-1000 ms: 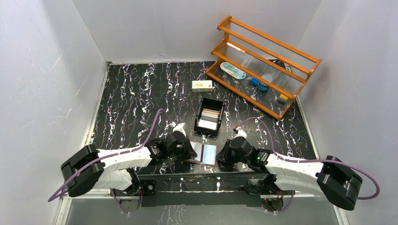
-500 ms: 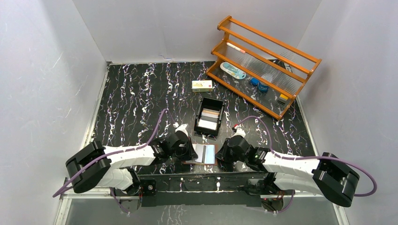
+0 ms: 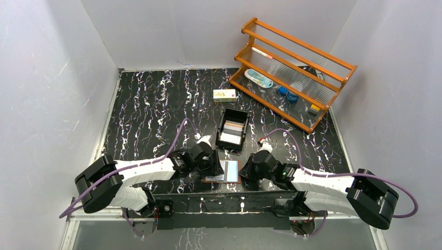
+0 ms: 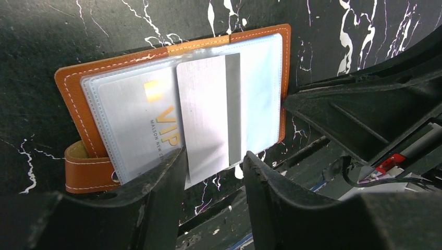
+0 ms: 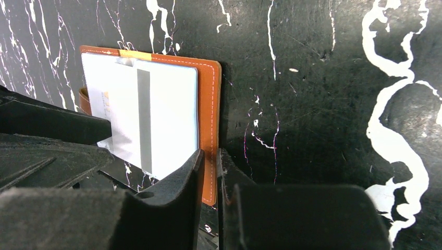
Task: Put the credit cards into the card holder
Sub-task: Insert the credit card into the card holder, then close the card holder at the center of the board, then turn over the card holder at the center of the board.
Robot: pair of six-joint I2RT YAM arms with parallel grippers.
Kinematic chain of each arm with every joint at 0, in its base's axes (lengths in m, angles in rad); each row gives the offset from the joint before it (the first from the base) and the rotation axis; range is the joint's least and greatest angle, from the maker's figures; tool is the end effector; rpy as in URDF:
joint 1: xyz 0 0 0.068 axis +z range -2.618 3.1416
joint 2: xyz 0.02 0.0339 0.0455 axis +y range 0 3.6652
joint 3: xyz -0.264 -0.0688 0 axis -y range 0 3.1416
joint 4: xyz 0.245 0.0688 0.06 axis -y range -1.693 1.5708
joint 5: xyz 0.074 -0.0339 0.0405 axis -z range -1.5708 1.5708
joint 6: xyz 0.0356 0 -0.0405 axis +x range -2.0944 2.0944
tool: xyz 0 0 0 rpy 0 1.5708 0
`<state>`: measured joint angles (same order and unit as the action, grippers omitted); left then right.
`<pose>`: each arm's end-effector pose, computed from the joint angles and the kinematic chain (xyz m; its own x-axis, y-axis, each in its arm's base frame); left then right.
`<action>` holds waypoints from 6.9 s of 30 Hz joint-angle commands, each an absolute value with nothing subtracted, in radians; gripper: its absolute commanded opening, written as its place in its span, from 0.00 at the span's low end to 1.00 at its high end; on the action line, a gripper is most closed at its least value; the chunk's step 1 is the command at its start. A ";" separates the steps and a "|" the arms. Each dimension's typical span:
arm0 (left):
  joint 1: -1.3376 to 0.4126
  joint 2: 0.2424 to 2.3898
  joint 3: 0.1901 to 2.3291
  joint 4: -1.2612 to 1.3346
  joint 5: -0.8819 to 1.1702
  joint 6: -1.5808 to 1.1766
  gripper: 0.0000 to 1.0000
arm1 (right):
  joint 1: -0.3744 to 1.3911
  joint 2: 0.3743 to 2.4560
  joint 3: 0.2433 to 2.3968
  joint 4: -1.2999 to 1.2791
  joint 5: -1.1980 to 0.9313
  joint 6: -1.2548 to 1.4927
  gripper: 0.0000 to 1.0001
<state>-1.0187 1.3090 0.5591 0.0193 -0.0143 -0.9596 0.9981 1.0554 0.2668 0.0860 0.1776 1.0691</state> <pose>0.1334 -0.2155 0.1723 -0.8935 -0.1109 -0.4352 0.1987 0.7715 -0.6045 0.1073 0.1549 0.1412 -0.8296 0.3058 -0.4671 -0.0557 0.7872 0.6142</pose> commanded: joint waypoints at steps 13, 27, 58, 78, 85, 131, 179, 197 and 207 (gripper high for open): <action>-1.054 1.421 0.667 0.052 0.035 -0.956 0.39 | 1.008 1.112 0.269 0.125 0.164 1.068 0.22; -1.048 1.269 0.712 -0.227 -0.086 -0.967 0.52 | 1.008 0.978 0.273 0.003 0.212 1.078 0.28; -0.890 1.362 0.765 -0.530 -0.142 -0.856 0.45 | 1.008 1.056 0.381 0.039 0.184 1.052 0.35; -0.878 1.331 0.731 -0.431 -0.009 -0.851 0.00 | 1.009 1.085 0.357 0.085 0.172 1.086 0.46; -0.781 1.179 0.561 -0.233 0.215 -0.957 0.00 | 1.009 1.069 0.306 0.094 0.191 1.149 0.56; -0.741 1.296 0.591 -0.155 0.296 -0.868 0.00 | 1.043 1.164 0.381 0.532 -0.040 1.114 0.58; -0.661 1.238 0.258 0.778 0.672 -1.200 0.00 | 1.089 1.405 0.474 0.070 0.284 0.965 0.24; -0.655 1.253 0.206 0.763 0.645 -1.191 0.08 | 1.130 1.254 0.497 0.199 0.220 0.974 0.23; -0.647 1.234 0.192 0.778 0.650 -1.216 0.23 | 1.164 1.269 0.537 0.213 0.222 0.968 0.23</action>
